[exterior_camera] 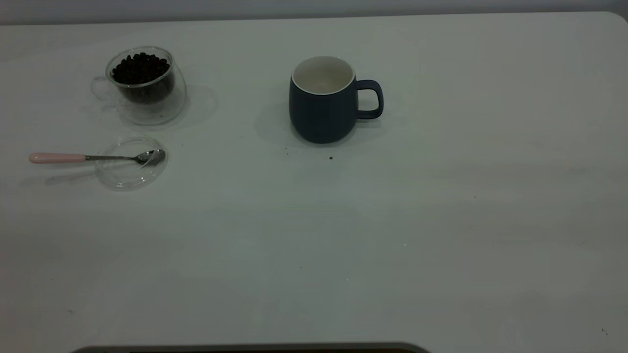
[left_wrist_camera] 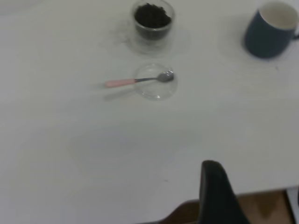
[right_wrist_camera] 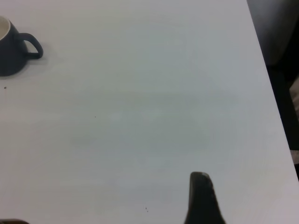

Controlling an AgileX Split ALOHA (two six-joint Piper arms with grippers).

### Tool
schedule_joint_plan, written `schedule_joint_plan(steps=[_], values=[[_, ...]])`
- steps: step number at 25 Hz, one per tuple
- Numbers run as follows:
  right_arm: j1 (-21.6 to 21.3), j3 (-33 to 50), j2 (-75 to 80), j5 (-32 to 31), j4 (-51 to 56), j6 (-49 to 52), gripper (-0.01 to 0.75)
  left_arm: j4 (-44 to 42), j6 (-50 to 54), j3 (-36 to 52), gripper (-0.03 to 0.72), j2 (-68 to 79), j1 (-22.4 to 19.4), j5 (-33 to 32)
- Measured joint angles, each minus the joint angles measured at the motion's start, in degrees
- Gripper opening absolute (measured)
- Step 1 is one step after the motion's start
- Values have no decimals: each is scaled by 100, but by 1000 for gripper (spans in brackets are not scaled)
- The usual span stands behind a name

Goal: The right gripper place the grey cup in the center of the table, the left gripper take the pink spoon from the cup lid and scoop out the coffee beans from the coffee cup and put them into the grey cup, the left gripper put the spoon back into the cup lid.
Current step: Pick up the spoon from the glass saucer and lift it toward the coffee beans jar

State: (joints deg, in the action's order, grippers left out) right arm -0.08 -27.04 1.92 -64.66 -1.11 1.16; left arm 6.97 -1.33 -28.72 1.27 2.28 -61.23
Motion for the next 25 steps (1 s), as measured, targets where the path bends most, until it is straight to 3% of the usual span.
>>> schedule_joint_plan(steps=[3, 9, 16, 21, 25], values=[[0, 0, 0, 5, 0, 0, 531, -175, 652, -108, 403, 824, 0, 463], [0, 0, 0, 5, 0, 0, 531, -300, 992, -529, 389, 3043, 0, 1527], [0, 0, 0, 5, 0, 0, 531, -1419, 2306, -1369, 389, 6124, -35, 2138], [0, 0, 0, 5, 0, 0, 531, -1535, 2240, -2236, 389, 7892, -746, 2065], [0, 0, 0, 5, 0, 0, 531, -911, 1326, -2833, 389, 9078, -1550, 1932]])
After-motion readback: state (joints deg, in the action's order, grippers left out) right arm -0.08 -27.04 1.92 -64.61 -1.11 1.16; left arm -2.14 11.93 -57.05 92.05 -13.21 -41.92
